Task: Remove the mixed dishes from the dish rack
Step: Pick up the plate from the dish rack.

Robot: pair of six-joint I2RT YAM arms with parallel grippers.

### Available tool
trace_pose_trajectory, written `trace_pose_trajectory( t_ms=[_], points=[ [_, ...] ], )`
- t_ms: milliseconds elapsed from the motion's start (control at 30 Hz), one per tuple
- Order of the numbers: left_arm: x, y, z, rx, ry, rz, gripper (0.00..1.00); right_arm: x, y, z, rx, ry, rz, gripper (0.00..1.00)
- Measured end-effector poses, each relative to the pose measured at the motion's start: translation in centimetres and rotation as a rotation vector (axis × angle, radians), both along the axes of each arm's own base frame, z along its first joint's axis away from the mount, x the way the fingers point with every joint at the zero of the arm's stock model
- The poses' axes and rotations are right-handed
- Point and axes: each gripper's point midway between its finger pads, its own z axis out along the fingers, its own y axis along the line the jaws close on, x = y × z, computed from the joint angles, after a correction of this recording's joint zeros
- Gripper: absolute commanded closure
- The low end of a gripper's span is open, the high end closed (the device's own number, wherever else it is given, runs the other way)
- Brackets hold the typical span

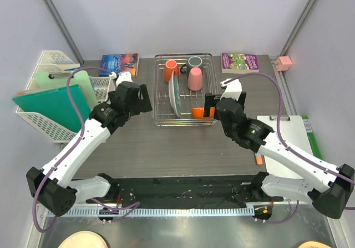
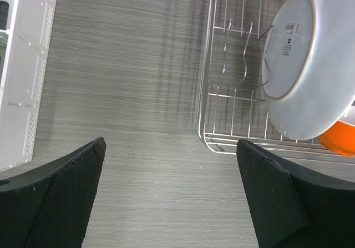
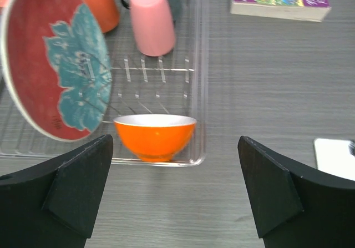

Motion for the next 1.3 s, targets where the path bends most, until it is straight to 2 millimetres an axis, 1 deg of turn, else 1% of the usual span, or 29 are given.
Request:
trace_pose_trajectory(
  t_ms=[100,133,200,233,300,367,467,633,733,867,1067,1167,1200,1267,1300],
  points=[
    [-0.1,-0.1,0.0,-0.019,-0.014,-0.004,0.00,0.5,1.9,0.5,0.023,0.011,0.061,0.00],
    [-0.3,-0.1,0.0,-0.024,-0.017,-0.005,0.00,0.8,2.7,0.6,0.031,0.016,0.079,0.07],
    [-0.7,0.0,-0.1,-0.035,-0.023,-0.008,0.00,1.6,4.7,0.6,0.050,0.033,0.127,0.16],
    [-1.0,0.2,-0.1,-0.041,-0.027,-0.010,0.00,1.9,5.7,0.6,0.063,0.039,0.146,0.24],
    [-1.6,0.4,0.1,-0.053,-0.043,-0.011,0.00,2.5,7.5,0.3,0.091,0.051,0.188,0.31],
    [-2.2,0.8,0.3,-0.066,-0.059,-0.009,0.00,3.0,9.0,0.0,0.118,0.060,0.216,0.32],
    [-3.2,1.4,0.4,-0.087,-0.082,-0.003,0.00,4.0,11.2,-0.2,0.154,0.070,0.250,0.32],
    [-4.4,2.2,-0.1,-0.101,-0.100,0.004,0.00,5.5,14.7,-0.7,0.199,0.084,0.304,0.32],
    [-4.8,2.5,-0.3,-0.100,-0.103,0.008,0.00,6.0,15.8,-1.5,0.204,0.102,0.321,0.32],
    [-4.9,2.7,-0.4,-0.097,-0.105,0.013,0.00,6.7,17.0,-2.0,0.205,0.112,0.338,0.33],
    [-4.8,2.7,-0.7,-0.090,-0.096,0.016,0.00,7.4,18.0,-2.5,0.193,0.118,0.348,0.40],
    [-4.7,2.6,-1.0,-0.086,-0.084,0.018,0.00,8.2,18.6,-3.3,0.170,0.125,0.346,0.44],
    [-4.6,2.6,-1.2,-0.086,-0.079,0.021,0.00,8.4,18.7,-3.8,0.160,0.130,0.344,0.51],
    [-4.6,2.5,-1.4,-0.087,-0.071,0.024,0.00,8.7,18.8,-4.9,0.135,0.144,0.340,0.55],
    [-4.6,2.5,-1.4,-0.087,-0.070,0.025,0.00,8.8,18.8,-5.4,0.124,0.150,0.337,0.63]
  ],
)
